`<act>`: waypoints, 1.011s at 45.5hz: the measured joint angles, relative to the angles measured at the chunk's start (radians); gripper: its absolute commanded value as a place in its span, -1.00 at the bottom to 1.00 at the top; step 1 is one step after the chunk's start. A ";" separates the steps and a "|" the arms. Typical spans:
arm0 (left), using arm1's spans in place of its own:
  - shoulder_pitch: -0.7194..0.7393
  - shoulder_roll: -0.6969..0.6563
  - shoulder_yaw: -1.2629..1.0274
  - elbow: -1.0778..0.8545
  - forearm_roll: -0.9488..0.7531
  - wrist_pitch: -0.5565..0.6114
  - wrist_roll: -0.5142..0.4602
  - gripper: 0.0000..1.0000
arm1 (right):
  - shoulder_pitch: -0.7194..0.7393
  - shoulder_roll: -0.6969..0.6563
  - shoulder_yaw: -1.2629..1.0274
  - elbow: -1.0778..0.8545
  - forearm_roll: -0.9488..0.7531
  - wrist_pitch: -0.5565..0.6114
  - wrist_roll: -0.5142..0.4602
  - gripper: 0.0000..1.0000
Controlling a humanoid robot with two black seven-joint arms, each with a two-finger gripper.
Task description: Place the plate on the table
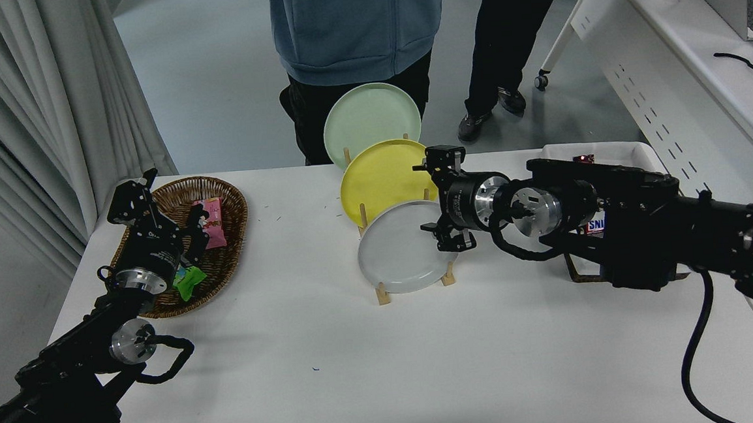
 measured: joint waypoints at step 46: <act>0.000 0.000 0.000 0.000 0.000 0.000 0.000 1.00 | -0.056 0.075 0.147 -0.016 -0.004 -0.223 0.001 0.79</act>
